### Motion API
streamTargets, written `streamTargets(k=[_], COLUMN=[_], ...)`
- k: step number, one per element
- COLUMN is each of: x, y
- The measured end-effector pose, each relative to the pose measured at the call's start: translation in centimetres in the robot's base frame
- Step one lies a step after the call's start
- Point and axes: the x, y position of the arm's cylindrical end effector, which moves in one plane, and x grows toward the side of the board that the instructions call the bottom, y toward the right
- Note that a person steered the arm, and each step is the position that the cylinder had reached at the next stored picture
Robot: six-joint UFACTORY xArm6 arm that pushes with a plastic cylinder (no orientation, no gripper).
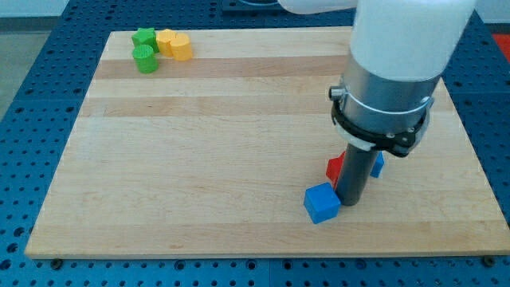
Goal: Push red star to the center of the board
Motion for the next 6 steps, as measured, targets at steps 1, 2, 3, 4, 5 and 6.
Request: streamTargets(k=[1,2,3,4,5,6], x=[-1.8,-4.2,-6.9,-8.3,-8.3,-8.4], y=[0.4,0.4,0.3,-1.0,-3.7,-6.4])
